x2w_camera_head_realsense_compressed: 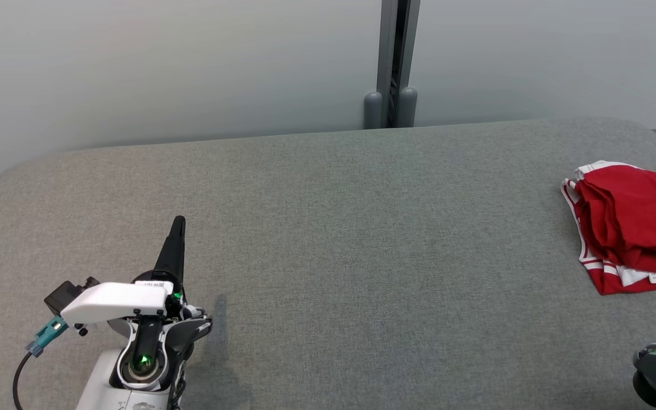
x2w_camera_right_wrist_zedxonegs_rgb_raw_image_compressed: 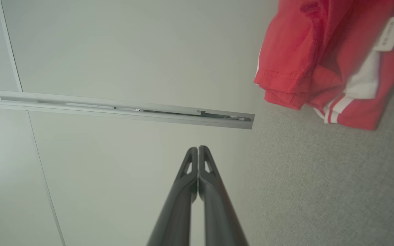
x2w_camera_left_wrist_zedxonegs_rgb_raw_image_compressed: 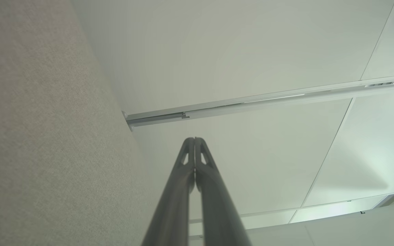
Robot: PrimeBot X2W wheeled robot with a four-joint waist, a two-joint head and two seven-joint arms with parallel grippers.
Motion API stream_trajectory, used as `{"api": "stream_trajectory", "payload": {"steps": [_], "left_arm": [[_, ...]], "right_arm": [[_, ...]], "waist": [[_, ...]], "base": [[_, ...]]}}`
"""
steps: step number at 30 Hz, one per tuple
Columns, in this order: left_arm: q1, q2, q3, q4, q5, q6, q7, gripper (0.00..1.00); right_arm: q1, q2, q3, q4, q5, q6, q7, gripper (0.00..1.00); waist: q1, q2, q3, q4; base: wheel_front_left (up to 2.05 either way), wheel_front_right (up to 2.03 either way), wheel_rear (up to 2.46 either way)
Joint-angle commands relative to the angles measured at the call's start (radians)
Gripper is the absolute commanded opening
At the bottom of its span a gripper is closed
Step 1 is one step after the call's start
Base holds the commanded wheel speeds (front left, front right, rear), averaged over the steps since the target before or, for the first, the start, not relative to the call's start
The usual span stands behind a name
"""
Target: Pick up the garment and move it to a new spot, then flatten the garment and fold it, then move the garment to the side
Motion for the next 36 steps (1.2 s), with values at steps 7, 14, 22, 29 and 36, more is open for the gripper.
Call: {"api": "stream_trajectory", "payload": {"steps": [7,14,22,29,36], "left_arm": [[-0.031,0.007,0.000,0.009,-0.049,-0.009,0.013,0.00],[-0.037,0.007,0.000,0.012,-0.058,-0.009,0.015,0.00],[-0.037,0.007,0.000,0.012,-0.058,-0.009,0.015,0.00],[-0.037,0.007,0.000,0.012,-0.058,-0.009,0.015,0.00],[-0.037,0.007,0.000,0.011,-0.058,-0.009,0.015,0.00]], "right_arm": [[-0.012,-0.002,-0.020,0.003,0.054,0.000,0.022,0.00],[-0.013,-0.002,-0.024,0.004,0.067,0.000,0.026,0.00],[-0.012,-0.002,-0.024,0.004,0.067,0.000,0.026,0.00],[-0.012,-0.002,-0.023,0.004,0.067,0.000,0.026,0.00],[-0.012,-0.002,-0.024,0.004,0.067,0.000,0.026,0.00]], "waist": [[0.0000,-0.0001,-0.002,-0.007],[0.0000,-0.0001,-0.003,-0.010],[0.0000,-0.0001,-0.003,-0.010],[0.0000,-0.0001,-0.003,-0.010],[0.0000,-0.0001,-0.003,-0.010]], "base": [[0.00,0.00,0.00],[0.00,0.00,0.00],[0.00,0.00,0.00],[0.00,0.00,0.00],[0.00,0.00,0.00]]}}
